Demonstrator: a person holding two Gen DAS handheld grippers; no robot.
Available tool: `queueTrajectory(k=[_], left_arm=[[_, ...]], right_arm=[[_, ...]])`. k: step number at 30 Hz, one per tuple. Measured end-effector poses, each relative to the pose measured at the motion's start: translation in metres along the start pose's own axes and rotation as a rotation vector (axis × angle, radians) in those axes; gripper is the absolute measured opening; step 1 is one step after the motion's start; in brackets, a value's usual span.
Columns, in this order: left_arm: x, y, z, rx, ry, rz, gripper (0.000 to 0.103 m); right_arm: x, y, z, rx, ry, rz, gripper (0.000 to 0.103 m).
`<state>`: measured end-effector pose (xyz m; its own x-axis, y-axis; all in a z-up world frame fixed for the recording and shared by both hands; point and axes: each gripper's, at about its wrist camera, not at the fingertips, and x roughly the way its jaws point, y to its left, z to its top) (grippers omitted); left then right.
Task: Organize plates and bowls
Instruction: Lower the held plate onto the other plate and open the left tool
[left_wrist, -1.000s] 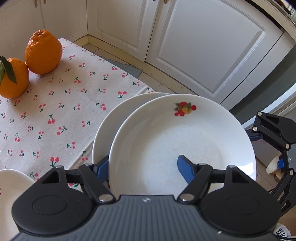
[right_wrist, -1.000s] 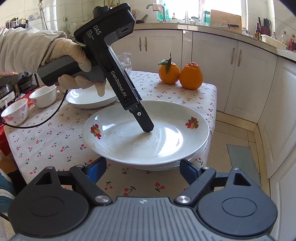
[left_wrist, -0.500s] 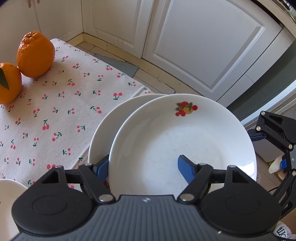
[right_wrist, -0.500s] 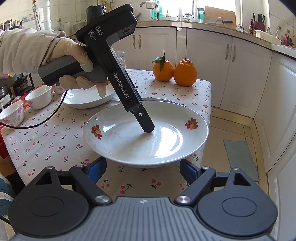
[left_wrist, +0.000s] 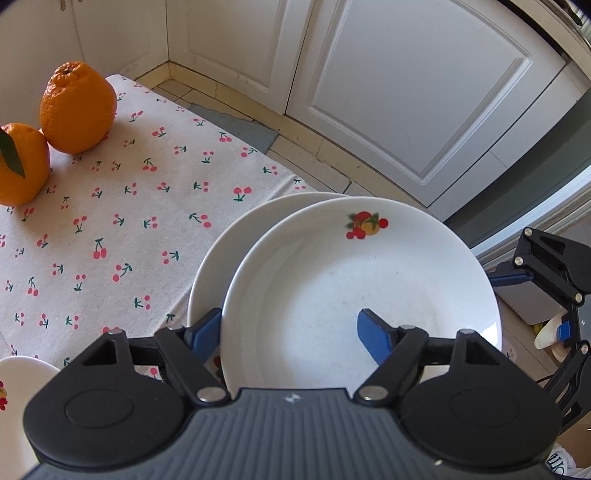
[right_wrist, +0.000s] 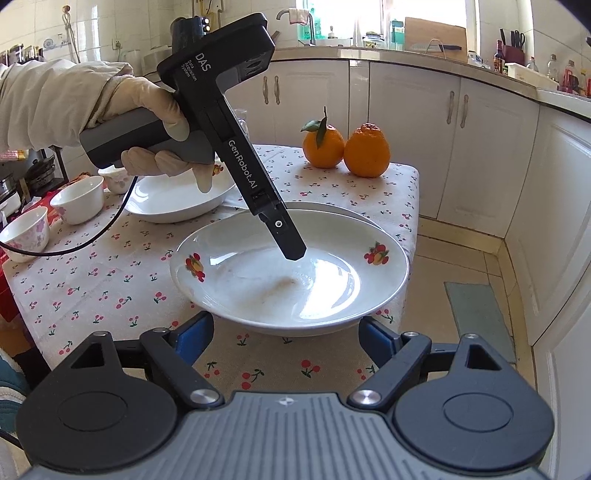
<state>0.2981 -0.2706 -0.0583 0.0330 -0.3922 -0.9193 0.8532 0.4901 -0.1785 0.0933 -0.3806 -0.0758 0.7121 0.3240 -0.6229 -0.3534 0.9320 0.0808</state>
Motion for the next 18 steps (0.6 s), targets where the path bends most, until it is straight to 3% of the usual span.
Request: queueTrajectory(k=[18], left_arm=[[-0.019,0.002,-0.007,-0.012,-0.037,0.014,0.081]], right_arm=[[0.005,0.004,0.0,-0.005,0.009,-0.018,0.09]])
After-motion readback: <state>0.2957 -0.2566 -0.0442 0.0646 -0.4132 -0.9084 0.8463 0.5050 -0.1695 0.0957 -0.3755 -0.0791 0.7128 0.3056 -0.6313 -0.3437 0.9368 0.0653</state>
